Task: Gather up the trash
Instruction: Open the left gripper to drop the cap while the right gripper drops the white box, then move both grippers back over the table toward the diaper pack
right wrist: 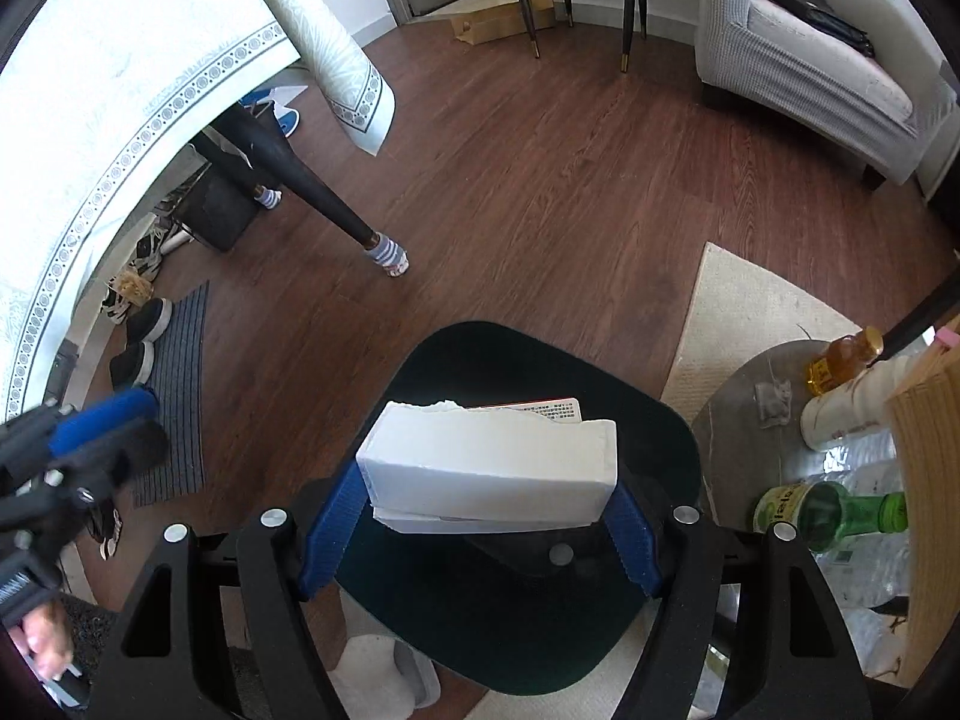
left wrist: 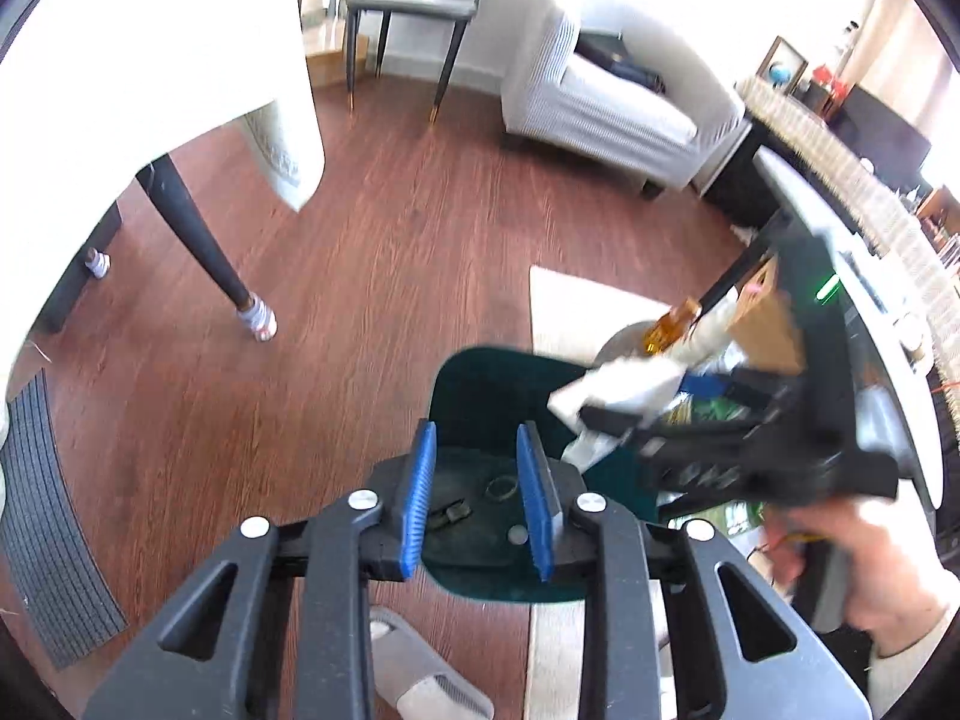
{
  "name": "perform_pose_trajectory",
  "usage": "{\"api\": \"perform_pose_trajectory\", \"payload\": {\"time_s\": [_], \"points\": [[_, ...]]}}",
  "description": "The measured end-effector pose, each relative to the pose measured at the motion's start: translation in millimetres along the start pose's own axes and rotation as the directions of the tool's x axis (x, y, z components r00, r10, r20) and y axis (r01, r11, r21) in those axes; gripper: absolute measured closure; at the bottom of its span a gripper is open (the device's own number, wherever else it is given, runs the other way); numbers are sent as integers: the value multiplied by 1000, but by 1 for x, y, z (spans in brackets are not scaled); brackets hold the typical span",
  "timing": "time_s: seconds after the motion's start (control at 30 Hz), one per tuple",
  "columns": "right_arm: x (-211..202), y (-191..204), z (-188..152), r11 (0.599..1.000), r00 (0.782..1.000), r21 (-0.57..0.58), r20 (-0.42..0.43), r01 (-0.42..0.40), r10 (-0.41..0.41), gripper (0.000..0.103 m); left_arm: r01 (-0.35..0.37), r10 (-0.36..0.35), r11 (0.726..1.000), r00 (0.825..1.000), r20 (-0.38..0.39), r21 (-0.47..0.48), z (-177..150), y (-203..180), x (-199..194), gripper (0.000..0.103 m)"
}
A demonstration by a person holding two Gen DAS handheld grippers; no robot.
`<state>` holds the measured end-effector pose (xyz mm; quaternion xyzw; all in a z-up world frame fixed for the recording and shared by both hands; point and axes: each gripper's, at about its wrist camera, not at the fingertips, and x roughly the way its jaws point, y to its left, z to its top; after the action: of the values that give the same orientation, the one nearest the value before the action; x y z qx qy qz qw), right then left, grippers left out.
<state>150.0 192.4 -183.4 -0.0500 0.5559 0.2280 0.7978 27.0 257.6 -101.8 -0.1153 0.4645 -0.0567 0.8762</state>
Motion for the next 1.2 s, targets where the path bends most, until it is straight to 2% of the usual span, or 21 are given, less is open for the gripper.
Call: {"api": "perform_pose_trajectory", "payload": {"time_s": [0.3,0.4,0.53,0.63,0.83,1.03,1.2], "points": [[27,-1,-15,997,991,-57,-118,50,-56,25,51,-49,999,994,98,-17,23,-15,-31,79],[29,1,-21,991,986,-100,-134,86,-99,19,64,-60,998,990,125,-25,30,-19,-40,79],[33,-2,-30,983,978,-146,-160,113,-137,19,95,-87,995,983,164,-41,38,-23,-51,79],[29,-4,-35,979,977,-166,-157,115,-142,19,92,-81,995,977,199,-47,43,-26,-61,79],[-3,2,-35,973,992,-216,-72,83,-101,19,110,-91,992,964,249,-64,54,-30,-80,79],[-46,15,-28,965,999,-260,38,35,-26,33,88,-74,995,958,275,-38,61,-46,-89,76],[-89,19,-20,963,988,-270,153,16,27,41,68,-63,998,953,298,-8,65,-56,-92,75]]}}
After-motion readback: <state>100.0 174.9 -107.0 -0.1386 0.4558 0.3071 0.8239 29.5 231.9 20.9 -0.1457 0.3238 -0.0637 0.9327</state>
